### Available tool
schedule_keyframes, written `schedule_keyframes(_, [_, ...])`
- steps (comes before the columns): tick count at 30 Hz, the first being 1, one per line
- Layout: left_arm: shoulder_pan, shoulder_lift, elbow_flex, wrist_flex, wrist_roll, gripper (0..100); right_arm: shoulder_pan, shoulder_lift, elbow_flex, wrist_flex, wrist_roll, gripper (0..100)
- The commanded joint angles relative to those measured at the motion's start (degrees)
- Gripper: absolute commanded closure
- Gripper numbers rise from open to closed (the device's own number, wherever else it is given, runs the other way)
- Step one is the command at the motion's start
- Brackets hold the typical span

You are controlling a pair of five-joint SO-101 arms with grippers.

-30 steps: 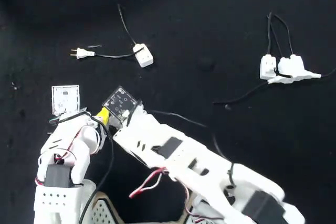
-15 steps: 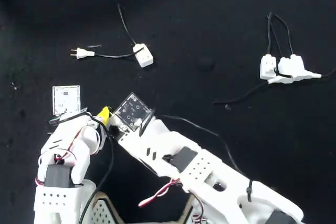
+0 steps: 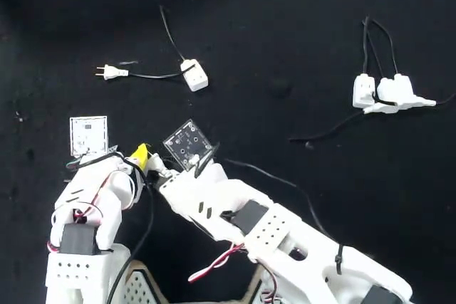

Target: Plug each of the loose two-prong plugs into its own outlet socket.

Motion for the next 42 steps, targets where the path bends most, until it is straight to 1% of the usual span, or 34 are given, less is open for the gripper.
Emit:
schedule_keyframes(1, [0.66, 0.35, 1.19, 0.09, -0.62, 81, 1.05, -4.09, -1.89, -0.62, -1.05, 98.8])
schedule_keyframes(28, [0.75, 0.44, 2.15, -0.7, -0.7, 81, 1.14, -4.44, -2.68, -0.62, -1.32, 98.8])
schedule_keyframes(36, [1.1, 0.79, 2.15, -0.7, -0.7, 81, 1.14, -11.21, -1.36, 2.11, -0.97, 98.8])
schedule_keyframes(42, [1.1, 0.79, 2.15, -0.7, -0.7, 81, 1.14, -11.82, -0.84, 2.11, -0.97, 98.8])
